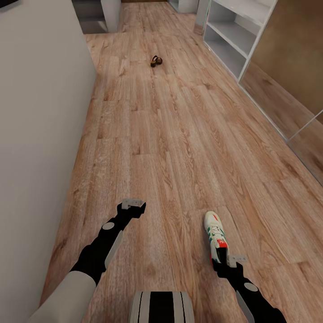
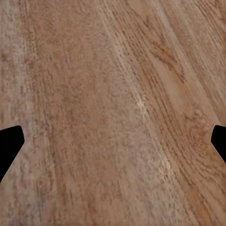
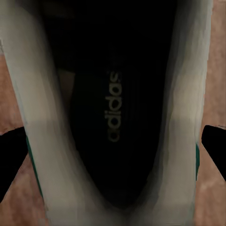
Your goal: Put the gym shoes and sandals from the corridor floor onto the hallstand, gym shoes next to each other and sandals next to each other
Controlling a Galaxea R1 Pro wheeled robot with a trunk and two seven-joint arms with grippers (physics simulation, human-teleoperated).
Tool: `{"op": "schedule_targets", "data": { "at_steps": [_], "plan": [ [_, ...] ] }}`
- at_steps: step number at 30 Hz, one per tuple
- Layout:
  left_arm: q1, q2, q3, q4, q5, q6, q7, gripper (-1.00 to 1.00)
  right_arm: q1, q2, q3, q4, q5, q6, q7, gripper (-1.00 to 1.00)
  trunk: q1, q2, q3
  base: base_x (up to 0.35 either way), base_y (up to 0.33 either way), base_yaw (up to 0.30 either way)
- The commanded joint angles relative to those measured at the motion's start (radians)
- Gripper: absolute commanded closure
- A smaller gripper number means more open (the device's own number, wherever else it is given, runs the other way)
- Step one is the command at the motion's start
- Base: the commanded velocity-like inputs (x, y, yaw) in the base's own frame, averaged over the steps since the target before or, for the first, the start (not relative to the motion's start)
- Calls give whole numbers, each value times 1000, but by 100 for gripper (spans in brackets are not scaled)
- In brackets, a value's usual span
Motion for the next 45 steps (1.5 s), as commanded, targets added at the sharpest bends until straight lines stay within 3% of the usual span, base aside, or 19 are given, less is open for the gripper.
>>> {"op": "schedule_targets", "data": {
  "at_steps": [1, 27, 45],
  "plan": [
    [0, 0, 1, 0, 5, 6, -2, -100, 0, 1, -6, 1, 0, -3, 9, 100, 0, 0, -1, 2, 0, 0],
    [2, 0, 1, -10, 4, 13, -4, -100, 0, -1, -9, -2, -1, -3, 9, 100, 0, 0, -1, 0, 0, 0],
    [3, 5, 2, 2, 3, 23, 3, -100, 0, -1, -5, -3, -1, -3, 10, 100, -8, 4, 69, 0, 0, 0]
  ]
}}
